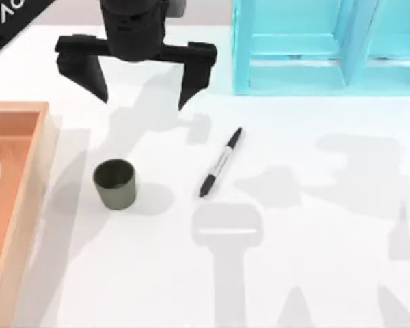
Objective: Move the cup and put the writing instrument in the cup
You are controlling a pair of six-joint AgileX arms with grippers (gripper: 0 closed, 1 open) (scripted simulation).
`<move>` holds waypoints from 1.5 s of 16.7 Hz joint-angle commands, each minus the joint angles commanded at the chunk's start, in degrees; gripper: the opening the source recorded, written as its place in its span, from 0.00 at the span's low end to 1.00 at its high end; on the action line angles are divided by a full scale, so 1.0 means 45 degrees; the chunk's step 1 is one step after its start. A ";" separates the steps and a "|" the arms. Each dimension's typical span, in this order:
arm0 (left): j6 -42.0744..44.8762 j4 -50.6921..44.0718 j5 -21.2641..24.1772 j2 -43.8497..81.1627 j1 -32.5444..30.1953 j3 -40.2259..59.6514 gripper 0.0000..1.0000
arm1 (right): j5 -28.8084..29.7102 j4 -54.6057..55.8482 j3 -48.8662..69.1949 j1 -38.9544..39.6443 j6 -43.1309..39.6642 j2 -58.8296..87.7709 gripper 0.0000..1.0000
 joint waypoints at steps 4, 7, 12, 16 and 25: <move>0.0895 0.1358 -0.1424 0.2896 -0.1889 0.1190 1.00 | 0.0000 0.0000 0.0000 0.0000 0.0000 0.0000 1.00; 0.1385 0.2117 -0.2173 0.3987 -0.2871 0.1756 1.00 | 0.0000 0.0000 0.0000 0.0000 0.0000 0.0000 1.00; 0.1424 0.2210 -0.2220 0.4096 -0.2919 0.1740 1.00 | 0.0000 0.0000 0.0000 0.0000 0.0000 0.0000 1.00; 0.1604 0.3342 -0.2244 0.4267 -0.2804 0.0892 1.00 | 0.0000 0.0000 0.0000 0.0000 0.0000 0.0000 1.00; 0.2040 0.6562 -0.2219 0.4905 -0.2386 -0.1599 1.00 | 0.0000 0.0000 0.0000 0.0000 0.0000 0.0000 1.00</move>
